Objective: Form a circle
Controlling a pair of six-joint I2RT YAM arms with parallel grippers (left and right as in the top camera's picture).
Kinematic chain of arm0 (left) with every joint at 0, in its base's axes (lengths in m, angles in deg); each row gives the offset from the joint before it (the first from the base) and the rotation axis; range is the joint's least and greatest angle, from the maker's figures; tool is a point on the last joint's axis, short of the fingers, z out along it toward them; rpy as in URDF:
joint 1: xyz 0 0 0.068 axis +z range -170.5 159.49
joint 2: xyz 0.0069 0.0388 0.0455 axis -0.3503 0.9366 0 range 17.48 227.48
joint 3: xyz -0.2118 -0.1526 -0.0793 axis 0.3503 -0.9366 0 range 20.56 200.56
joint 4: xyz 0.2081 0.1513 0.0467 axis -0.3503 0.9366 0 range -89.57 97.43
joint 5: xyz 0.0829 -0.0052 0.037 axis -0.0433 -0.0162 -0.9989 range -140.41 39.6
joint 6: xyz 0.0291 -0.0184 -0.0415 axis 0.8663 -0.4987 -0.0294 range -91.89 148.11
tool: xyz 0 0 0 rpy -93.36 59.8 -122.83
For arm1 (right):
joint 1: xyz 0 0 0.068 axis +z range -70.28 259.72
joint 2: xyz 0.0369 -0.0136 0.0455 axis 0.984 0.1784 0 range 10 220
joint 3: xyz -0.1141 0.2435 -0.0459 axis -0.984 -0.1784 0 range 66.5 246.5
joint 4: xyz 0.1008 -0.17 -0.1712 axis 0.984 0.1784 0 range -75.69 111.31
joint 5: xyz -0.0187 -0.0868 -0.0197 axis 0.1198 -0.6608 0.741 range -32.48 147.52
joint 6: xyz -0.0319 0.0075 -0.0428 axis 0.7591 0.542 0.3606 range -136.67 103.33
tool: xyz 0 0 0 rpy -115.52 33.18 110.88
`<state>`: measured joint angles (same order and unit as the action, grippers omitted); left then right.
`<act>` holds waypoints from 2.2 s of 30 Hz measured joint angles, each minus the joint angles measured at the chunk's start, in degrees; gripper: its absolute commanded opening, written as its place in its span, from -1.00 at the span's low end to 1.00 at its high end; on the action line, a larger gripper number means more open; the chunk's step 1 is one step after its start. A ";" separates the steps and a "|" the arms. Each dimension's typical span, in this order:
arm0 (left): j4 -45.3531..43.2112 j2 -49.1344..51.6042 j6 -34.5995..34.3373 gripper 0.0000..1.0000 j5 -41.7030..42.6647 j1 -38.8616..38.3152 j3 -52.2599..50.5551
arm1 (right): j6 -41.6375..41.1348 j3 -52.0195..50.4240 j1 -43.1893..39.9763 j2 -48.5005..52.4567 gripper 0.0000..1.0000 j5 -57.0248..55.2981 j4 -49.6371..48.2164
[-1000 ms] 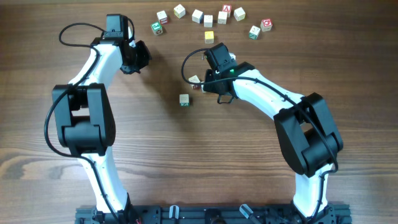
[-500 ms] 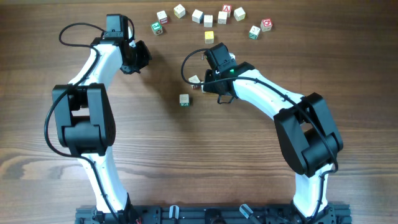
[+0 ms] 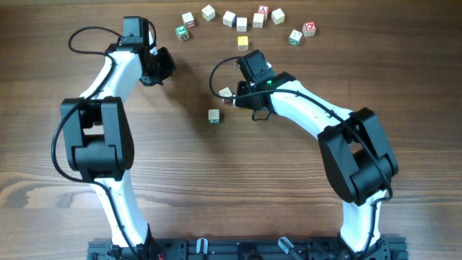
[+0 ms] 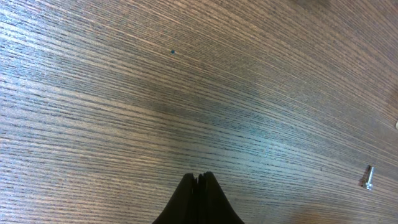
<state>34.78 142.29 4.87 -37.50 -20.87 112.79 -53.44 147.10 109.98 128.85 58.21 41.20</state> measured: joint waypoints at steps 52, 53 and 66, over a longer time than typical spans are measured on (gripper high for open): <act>-0.02 0.00 0.00 -0.92 0.00 0.00 0.00 | -5.11 0.57 -1.20 1.07 -0.91 -1.25 5.31; -0.02 0.00 0.00 -0.92 0.00 0.00 0.00 | -5.79 0.57 -1.66 1.07 -0.91 -1.40 5.29; -0.02 0.00 0.00 -0.92 0.00 0.00 0.00 | -6.47 0.76 -2.29 1.07 -0.91 3.52 1.84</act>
<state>34.76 142.29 4.87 -37.50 -20.87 112.79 -59.91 147.86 107.69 129.92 61.73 43.04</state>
